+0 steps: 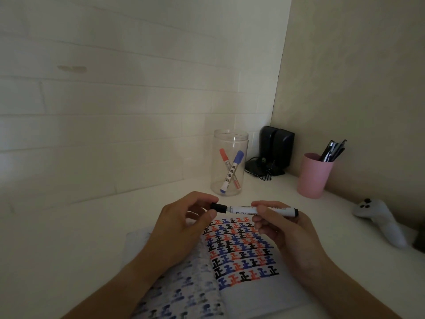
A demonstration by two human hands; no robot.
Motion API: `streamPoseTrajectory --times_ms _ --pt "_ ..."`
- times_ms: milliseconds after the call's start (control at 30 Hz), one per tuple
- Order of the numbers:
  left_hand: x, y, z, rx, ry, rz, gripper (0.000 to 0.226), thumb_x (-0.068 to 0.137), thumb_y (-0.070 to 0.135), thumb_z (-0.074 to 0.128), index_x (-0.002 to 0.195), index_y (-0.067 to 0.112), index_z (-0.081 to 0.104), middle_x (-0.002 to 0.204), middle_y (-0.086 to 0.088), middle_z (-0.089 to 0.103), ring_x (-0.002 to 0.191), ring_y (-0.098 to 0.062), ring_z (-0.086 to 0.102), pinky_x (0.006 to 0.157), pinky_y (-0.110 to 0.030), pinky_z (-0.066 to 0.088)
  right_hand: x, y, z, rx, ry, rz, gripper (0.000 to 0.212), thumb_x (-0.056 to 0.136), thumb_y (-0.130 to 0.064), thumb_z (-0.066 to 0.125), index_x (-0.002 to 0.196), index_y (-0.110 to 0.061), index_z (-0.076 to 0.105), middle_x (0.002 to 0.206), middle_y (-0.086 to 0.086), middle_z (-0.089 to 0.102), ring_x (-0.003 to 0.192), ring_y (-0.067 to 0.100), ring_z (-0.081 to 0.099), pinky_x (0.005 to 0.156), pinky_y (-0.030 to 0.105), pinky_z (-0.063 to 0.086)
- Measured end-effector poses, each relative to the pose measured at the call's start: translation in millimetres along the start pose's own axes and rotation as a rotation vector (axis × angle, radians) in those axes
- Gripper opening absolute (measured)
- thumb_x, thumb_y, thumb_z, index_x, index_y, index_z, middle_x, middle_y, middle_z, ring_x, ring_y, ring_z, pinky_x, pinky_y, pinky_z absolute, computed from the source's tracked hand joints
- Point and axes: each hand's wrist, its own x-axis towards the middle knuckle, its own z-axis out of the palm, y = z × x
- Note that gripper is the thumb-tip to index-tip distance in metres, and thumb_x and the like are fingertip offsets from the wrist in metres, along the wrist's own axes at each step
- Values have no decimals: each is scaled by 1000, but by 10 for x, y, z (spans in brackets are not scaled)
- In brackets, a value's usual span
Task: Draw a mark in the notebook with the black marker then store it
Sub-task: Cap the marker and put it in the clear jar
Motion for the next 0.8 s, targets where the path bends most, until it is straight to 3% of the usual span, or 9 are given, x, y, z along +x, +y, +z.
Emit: streamPoseTrajectory --times_ms 233,433,567,667,800 --pt "28 -9 -18 -142 30 -48 20 88 20 73 107 26 71 92 7 80 84 -10 75 85 -30 60 -62 -64 25 -30 -61 -26 25 76 -16 74 97 -6 80 86 19 78 79 23 75 72 25 60" --pt "31 28 -31 -252 34 -59 18 90 12 70 106 18 75 89 3 81 77 -16 76 80 -26 61 -100 -87 47 -127 -105 -57 26 73 -17 77 98 -10 81 92 17 81 83 25 78 73 24 60" --pt "20 77 -60 -366 51 -76 18 86 9 73 103 13 77 85 -2 82 72 -20 77 72 -23 60 -116 -62 53 -455 -133 -209 16 81 -17 79 97 -17 77 89 3 82 82 18 77 77 26 59" --pt "2 116 -60 -445 17 -82 18 82 10 75 100 10 78 81 -7 81 71 -25 77 70 -24 61 -131 -16 27 -792 -185 -365 19 90 -21 74 106 -31 71 94 -9 79 90 10 74 83 24 58" --pt "-12 127 -42 -445 -36 -70 16 83 6 75 98 8 78 81 -7 82 72 -26 78 70 -25 62 -155 -16 28 -954 -174 -486 27 94 -13 65 112 -32 70 98 -16 75 86 9 68 72 17 51"
